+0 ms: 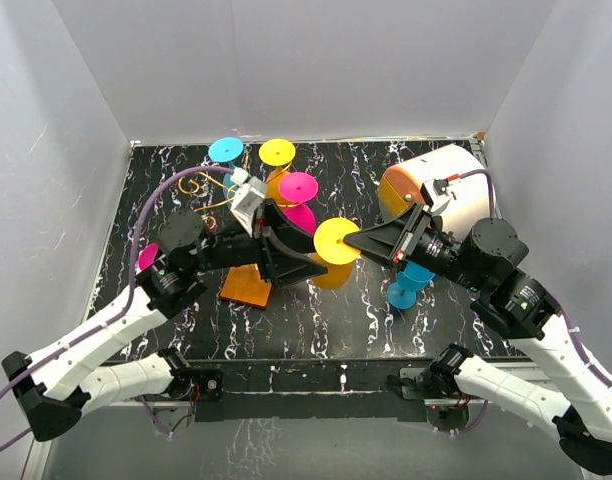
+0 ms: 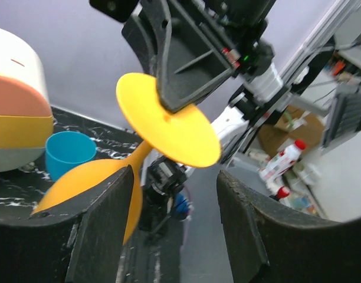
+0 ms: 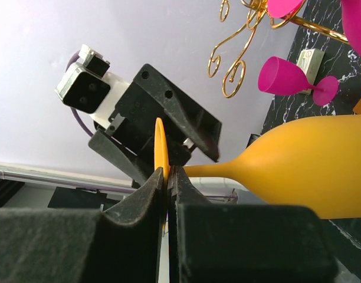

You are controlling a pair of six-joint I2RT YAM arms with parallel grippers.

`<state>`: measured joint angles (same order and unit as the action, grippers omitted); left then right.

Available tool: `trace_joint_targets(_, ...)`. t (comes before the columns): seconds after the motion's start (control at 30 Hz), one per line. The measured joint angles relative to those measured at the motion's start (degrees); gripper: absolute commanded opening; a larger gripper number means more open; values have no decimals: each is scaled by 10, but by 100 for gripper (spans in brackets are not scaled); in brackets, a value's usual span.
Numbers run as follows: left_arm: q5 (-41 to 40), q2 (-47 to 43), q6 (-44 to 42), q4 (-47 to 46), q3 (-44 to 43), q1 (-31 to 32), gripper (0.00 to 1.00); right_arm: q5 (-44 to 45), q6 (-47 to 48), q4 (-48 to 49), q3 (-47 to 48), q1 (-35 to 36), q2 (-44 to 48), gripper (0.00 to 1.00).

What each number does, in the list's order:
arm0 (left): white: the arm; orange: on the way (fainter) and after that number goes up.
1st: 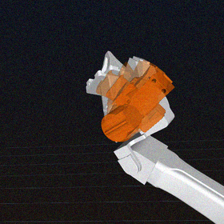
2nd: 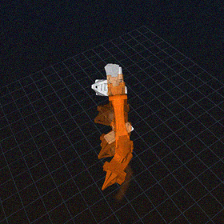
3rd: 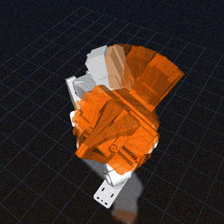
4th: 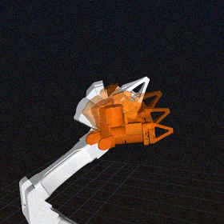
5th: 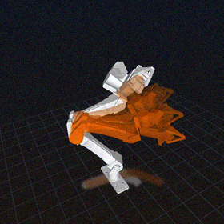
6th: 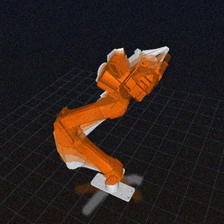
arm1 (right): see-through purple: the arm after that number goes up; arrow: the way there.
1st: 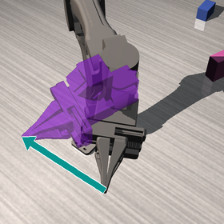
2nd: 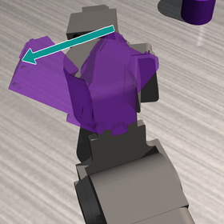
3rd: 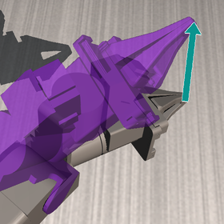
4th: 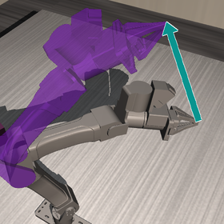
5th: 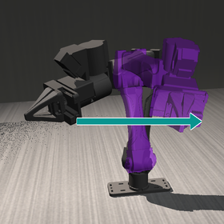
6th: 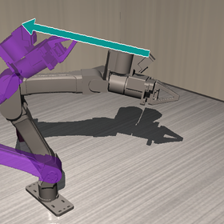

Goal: Place the wine glass upside down on the wine glass rack

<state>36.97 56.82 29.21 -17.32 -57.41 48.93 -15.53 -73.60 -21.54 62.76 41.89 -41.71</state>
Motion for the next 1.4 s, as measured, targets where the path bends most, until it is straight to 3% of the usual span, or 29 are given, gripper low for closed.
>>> trace_joint_targets(0.4,-135,-31,219,82,-4,1,62,4,32,-5,-3,-1,1,0)
trace_joint_targets(0.6,-186,-37,286,98,-4,1,61,-9,47,-8,-8,0,-1,0)
trace_joint_targets(1.03,-224,-39,278,191,-73,1,41,-26,46,38,-26,0,-36,0)
trace_joint_targets(1.4,-223,-40,274,228,-75,1,26,-48,30,85,-27,0,-59,0)
